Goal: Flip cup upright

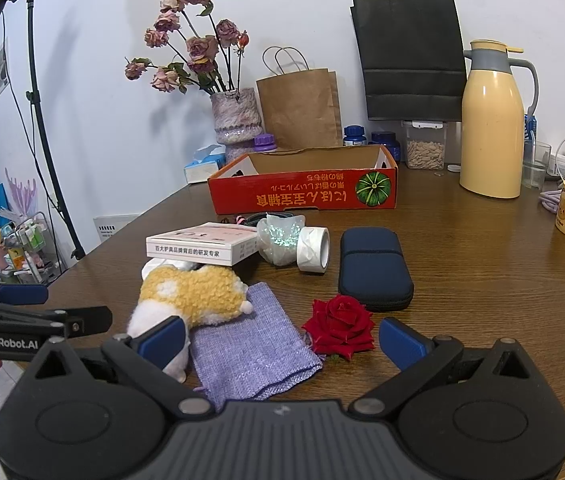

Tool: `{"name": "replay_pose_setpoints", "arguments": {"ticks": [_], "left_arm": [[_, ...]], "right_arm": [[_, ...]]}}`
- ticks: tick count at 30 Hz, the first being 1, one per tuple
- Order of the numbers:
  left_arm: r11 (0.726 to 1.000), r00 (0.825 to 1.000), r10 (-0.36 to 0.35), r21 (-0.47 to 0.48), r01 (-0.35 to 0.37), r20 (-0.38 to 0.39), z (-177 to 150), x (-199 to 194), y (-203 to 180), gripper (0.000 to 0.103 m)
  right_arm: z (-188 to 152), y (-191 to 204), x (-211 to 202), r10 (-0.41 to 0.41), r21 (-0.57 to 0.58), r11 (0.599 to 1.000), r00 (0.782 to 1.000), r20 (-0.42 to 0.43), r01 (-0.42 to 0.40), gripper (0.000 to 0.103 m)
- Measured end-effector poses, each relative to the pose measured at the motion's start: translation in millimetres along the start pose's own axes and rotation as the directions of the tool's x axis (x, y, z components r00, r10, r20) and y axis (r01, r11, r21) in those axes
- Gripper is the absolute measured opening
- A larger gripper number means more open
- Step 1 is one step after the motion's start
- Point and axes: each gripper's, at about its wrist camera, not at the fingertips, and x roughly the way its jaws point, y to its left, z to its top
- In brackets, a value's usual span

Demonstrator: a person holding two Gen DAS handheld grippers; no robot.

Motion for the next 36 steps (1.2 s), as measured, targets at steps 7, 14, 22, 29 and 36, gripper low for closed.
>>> {"name": "replay_pose_setpoints", "arguments": {"ticks": [7, 14, 22, 29, 36], "left_arm": [[1.0, 1.0, -0.001, 0.0, 0.001, 0.0, -0.2, 0.2, 0.5, 0.103], [1.0, 1.0, -0.001, -0.001, 0.001, 0.0, -0.4, 0.3, 0.1, 0.103], [1.0, 1.0, -0.002, -0.001, 0.002, 0.0, -0.4, 0.5, 0.2, 0.103], [1.0, 1.0, -0.001, -0.002, 0.001, -0.002, -1.1, 0.9, 0.6, 0.103], [1.0, 1.0, -0.002, -0.002, 0.002, -0.003, -7.6, 4.0, -1.2, 0.103]], "right_arm": [[-0.3, 0.1, -0.1, 0.0, 0.0, 1.0, 1.0, 0.0, 0.0, 0.103], [-0.4, 0.3, -0.2, 0.0, 0.0, 1.0, 1.0, 0.0, 0.0, 0.103], [-0.5, 0.4, -0.2, 0.0, 0.0, 1.0, 1.0, 0.0, 0.0, 0.103], [-0.7, 0.5, -0.2, 0.0, 0.0, 1.0, 1.0, 0.0, 0.0, 0.103], [-0.9, 0.4, -0.1, 0.0, 0.0, 1.0, 1.0, 0.0, 0.0, 0.103]]}}
